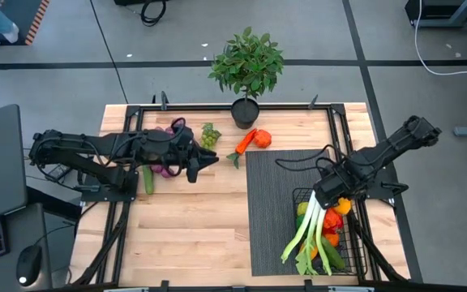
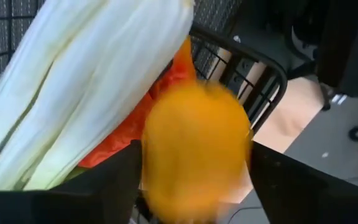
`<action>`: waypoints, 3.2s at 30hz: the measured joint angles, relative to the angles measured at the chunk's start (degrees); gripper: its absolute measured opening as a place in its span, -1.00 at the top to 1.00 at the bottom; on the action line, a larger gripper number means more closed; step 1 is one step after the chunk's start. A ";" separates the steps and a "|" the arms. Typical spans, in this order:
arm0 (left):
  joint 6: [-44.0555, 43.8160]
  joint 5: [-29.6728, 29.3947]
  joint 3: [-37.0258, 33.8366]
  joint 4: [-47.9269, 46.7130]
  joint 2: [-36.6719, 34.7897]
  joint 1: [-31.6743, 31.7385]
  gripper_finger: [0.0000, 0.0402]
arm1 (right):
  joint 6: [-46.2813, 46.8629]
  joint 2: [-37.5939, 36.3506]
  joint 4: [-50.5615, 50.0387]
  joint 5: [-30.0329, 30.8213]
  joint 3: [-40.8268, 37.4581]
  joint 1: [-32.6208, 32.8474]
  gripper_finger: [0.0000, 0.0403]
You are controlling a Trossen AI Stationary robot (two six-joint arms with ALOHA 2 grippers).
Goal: Build produce basket
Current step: Put the mango into the black wire basket, then put the carrot into the black wire basket
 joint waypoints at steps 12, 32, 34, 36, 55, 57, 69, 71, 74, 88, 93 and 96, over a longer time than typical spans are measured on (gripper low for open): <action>-1.13 3.50 0.00 -0.77 0.00 -0.24 0.36 | 2.23 -1.17 0.42 1.82 1.47 1.61 -0.93; -2.17 3.00 0.00 -6.56 -0.01 5.09 0.36 | -17.83 9.19 30.43 30.15 8.96 -20.27 -0.82; -2.18 2.97 0.00 -6.49 -0.04 5.14 0.36 | -21.66 11.88 35.69 28.93 8.96 -23.64 -0.82; 0.12 4.41 0.00 -6.31 -0.72 5.03 0.36 | -25.29 14.73 40.44 27.03 8.96 -27.16 -0.82; -1.57 7.32 2.29 -7.39 -4.26 1.97 0.37 | -9.42 40.99 69.39 16.03 8.90 -43.58 -0.77; -1.82 7.32 2.29 -7.53 -4.26 1.18 0.37 | -7.60 42.06 69.00 16.25 8.89 -43.97 -0.75; -1.55 7.32 2.28 -11.25 -4.20 -0.39 0.50 | -3.11 42.93 67.44 22.29 8.90 -46.11 -0.72; -1.53 7.32 2.27 -11.09 -4.20 -0.39 0.52 | -3.07 42.93 66.18 22.49 8.90 -46.44 -0.72; -1.53 7.32 2.27 -11.12 -4.20 -0.36 0.56 | -3.18 42.93 64.80 22.45 8.90 -46.91 -0.72; -2.06 7.30 2.23 -8.18 -4.20 -0.34 0.60 | -1.55 45.29 64.26 22.03 9.12 -47.68 -0.72; -3.30 7.29 2.22 -8.23 -4.18 -0.35 0.60 | -2.70 46.45 65.16 20.66 9.12 -47.09 -0.72; -2.88 7.28 2.21 -8.67 -4.20 -0.35 0.60 | -3.70 46.53 65.31 21.01 9.11 -46.88 -0.69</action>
